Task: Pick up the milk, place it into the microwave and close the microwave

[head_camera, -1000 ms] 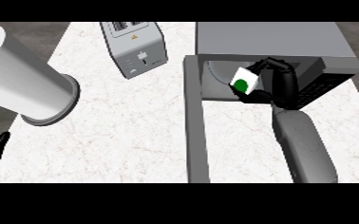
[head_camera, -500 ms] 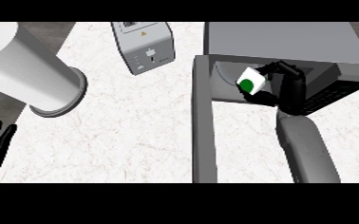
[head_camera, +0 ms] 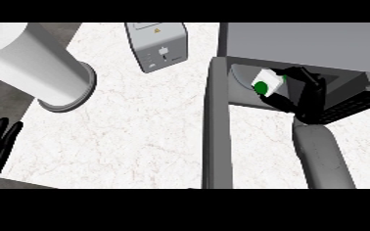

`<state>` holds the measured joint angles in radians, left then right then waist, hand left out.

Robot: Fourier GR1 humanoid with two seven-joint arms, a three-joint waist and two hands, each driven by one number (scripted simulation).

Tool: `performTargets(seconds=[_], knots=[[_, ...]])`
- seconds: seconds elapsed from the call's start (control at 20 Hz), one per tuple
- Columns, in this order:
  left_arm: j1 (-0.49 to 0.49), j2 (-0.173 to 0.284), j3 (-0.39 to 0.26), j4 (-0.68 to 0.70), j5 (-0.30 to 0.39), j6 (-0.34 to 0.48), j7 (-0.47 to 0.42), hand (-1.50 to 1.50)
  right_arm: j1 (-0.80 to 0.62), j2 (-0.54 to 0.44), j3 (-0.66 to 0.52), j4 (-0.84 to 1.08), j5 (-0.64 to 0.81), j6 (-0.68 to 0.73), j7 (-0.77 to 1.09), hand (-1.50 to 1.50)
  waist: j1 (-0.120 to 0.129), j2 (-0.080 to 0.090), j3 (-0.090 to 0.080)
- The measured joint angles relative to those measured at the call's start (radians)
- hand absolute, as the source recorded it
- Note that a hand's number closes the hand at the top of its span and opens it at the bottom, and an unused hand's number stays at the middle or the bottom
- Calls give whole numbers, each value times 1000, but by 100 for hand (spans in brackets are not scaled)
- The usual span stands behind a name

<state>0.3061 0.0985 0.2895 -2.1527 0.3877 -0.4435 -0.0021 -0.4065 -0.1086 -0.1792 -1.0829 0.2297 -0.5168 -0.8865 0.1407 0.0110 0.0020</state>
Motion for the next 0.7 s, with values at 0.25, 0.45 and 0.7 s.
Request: performTargets(seconds=[0.25,0.45,0.7], knots=[[-22,4,-12,3,-22,4,4,-150,22,-10,-5,-10,61,-49,-19,-150,17,7,-7],[-37,5,-29,12,-35,1,7,-150,36,18,-6,-5,49,-44,-17,-150,30,11,-6],[-56,0,-60,18,-51,-2,14,-150,23,50,11,31,42,-26,-10,-150,45,19,-3]])
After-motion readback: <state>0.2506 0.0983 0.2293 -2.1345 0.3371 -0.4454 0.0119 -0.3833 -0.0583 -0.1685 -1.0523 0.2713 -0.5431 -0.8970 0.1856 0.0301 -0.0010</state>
